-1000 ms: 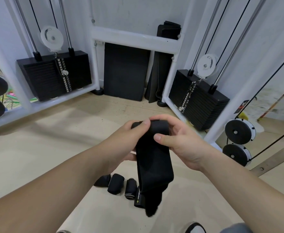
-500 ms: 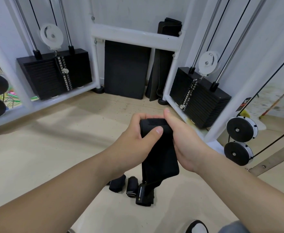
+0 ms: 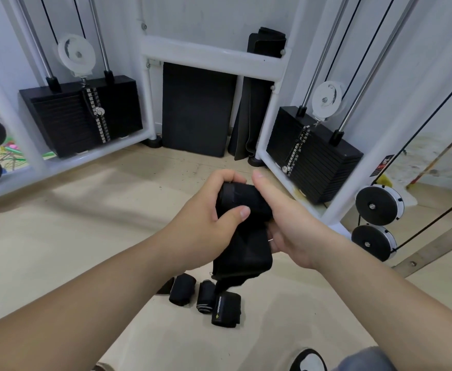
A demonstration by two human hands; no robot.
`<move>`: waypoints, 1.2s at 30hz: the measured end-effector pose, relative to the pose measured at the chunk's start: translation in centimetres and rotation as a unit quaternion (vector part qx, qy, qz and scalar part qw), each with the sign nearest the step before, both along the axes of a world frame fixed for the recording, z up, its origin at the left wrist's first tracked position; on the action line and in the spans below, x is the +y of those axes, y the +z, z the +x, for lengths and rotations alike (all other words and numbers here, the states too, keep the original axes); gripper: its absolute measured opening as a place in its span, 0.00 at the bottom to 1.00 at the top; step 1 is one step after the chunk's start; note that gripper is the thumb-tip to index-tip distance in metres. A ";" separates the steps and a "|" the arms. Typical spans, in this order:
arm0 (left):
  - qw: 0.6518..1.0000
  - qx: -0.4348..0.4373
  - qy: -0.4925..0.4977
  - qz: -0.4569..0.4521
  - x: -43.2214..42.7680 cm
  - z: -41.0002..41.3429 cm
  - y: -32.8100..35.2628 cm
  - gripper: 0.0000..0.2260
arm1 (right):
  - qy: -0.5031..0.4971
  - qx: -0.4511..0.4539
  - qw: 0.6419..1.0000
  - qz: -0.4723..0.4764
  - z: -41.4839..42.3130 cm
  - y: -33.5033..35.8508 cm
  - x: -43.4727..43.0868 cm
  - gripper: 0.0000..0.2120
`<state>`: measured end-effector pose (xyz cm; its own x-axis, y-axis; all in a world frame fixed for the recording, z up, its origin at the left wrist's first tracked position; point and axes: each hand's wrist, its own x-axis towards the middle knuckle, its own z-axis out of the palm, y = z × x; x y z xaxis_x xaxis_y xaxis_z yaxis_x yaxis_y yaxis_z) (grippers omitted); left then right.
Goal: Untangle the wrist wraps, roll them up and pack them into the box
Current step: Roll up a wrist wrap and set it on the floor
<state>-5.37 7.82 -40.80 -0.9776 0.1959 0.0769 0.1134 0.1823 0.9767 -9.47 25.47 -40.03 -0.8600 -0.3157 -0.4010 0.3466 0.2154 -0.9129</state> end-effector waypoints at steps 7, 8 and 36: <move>0.978 -0.157 0.077 0.110 -0.2 -0.7 -0.3 0.27 | -0.023 0.037 0.997 -0.064 -0.2 -0.7 -0.1 0.28; 0.965 -0.197 0.078 0.152 -0.1 -0.8 -0.3 0.26 | -0.035 0.042 0.996 -0.073 -0.2 -0.8 0.0 0.27; 0.951 -0.243 0.066 0.180 -0.4 -1.4 -1.5 0.19 | -0.085 -0.005 0.989 -0.119 -0.6 -0.1 0.4 0.16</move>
<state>-6.76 7.43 -42.26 -0.9292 0.1161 -0.3509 -0.3676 -0.1916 0.9100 -10.03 25.90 -40.15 -0.9049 -0.2536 -0.3418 0.3690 -0.0675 -0.9270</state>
